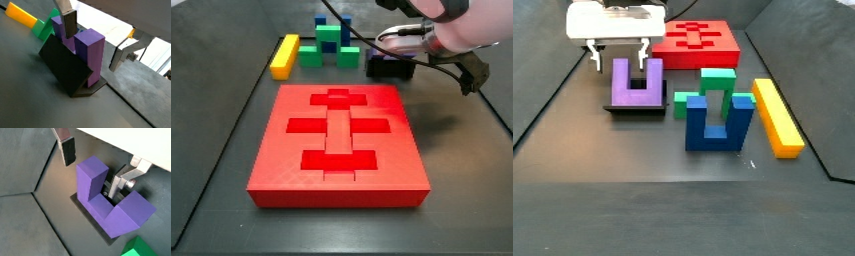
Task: Pick up the purple object. Move up. Place the purple object on the fixture. Regrasp the purple object. Move to above the board. Insert the purple object.
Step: Regrasp the purple object.
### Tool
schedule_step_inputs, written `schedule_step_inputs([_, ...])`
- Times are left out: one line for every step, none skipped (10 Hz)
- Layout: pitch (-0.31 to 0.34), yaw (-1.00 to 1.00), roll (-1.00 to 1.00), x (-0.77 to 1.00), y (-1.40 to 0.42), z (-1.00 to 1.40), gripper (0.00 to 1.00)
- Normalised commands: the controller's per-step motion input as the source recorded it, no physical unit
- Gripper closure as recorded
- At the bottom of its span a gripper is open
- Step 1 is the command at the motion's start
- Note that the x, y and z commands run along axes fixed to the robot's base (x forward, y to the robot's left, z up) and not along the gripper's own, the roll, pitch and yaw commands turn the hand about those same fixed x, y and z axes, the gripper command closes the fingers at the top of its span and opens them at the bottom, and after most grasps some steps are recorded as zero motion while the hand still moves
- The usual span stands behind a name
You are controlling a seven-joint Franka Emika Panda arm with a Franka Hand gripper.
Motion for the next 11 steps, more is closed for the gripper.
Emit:
schedule_step_inputs([0.000,0.00,0.00,0.00,0.00,0.00,0.00])
schedule_step_inputs([0.000,0.00,0.00,0.00,0.00,0.00,1.00])
schedule_step_inputs([0.000,0.00,0.00,0.00,0.00,0.00,1.00])
schedule_step_inputs([0.000,0.00,0.00,0.00,0.00,0.00,1.00])
schedule_step_inputs([0.000,0.00,0.00,0.00,0.00,0.00,1.00])
schedule_step_inputs([0.000,0.00,0.00,0.00,0.00,0.00,1.00])
schedule_step_inputs([0.000,0.00,0.00,0.00,0.00,0.00,1.00])
schedule_step_inputs([0.000,0.00,0.00,0.00,0.00,0.00,1.00])
schedule_step_inputs([0.000,0.00,0.00,0.00,0.00,0.00,1.00])
schedule_step_inputs([0.000,0.00,0.00,0.00,0.00,0.00,1.00])
schedule_step_inputs([0.000,0.00,0.00,0.00,0.00,0.00,1.00])
